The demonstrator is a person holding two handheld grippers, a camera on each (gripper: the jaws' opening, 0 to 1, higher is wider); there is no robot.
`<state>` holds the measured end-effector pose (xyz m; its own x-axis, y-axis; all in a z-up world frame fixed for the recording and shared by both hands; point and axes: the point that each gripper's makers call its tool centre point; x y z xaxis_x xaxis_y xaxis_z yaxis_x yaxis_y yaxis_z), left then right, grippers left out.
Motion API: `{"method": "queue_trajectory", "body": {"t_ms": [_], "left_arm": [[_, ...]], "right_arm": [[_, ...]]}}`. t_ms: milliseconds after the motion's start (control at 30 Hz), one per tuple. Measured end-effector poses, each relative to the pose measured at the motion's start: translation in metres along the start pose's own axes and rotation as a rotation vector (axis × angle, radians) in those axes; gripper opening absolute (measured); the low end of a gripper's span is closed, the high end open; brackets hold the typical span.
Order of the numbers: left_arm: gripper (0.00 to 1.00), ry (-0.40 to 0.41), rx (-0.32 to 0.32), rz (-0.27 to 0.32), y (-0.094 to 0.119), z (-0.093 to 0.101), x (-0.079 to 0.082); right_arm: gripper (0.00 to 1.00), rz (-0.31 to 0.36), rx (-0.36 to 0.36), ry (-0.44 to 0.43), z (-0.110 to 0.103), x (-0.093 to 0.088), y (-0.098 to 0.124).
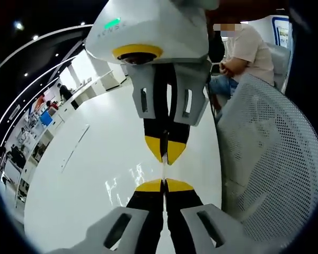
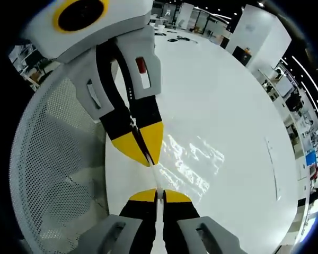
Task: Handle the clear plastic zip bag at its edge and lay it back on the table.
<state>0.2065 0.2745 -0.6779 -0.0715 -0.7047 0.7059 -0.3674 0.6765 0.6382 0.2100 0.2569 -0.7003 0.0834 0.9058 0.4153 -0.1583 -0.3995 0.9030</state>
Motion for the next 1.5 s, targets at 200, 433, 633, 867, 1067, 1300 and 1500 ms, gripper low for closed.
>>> {"method": "queue_trajectory", "body": {"t_ms": [200,433,633,867,1067,1300,1500], "left_arm": [[0.0,0.004,0.01,-0.004,0.003,-0.003,-0.002],[0.0,0.007,0.015,-0.011,0.005,-0.006,-0.006],[0.0,0.006,0.02,-0.009,0.007,-0.007,-0.007],[0.0,-0.004,0.021,-0.007,0.008,-0.007,-0.006],[0.0,-0.001,0.026,-0.004,0.009,-0.009,-0.006],[0.0,-0.006,0.028,-0.009,0.01,-0.01,-0.009],[0.0,0.006,0.023,-0.004,0.012,-0.008,-0.012]], "right_arm": [[0.0,-0.001,-0.008,-0.002,0.003,0.0,0.0],[0.0,-0.004,-0.019,-0.013,0.007,-0.002,0.0],[0.0,-0.006,-0.029,-0.028,0.01,-0.006,0.002],[0.0,-0.013,-0.036,-0.039,0.012,-0.01,0.003],[0.0,-0.018,-0.045,-0.051,0.014,-0.012,0.005],[0.0,-0.02,-0.049,-0.048,0.012,-0.011,0.008],[0.0,-0.007,-0.046,-0.044,0.01,-0.008,0.007]]}}
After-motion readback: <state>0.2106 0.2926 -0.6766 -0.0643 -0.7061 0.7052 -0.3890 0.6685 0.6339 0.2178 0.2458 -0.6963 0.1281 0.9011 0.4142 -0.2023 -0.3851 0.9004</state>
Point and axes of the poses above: the point that each gripper's makers call its tool centre point, and the gripper's own axes: y roughly backward along the fingers, z roughly to its right, x roughly out of its top, and after that the axes turned 4 degrees about -y, right-handed
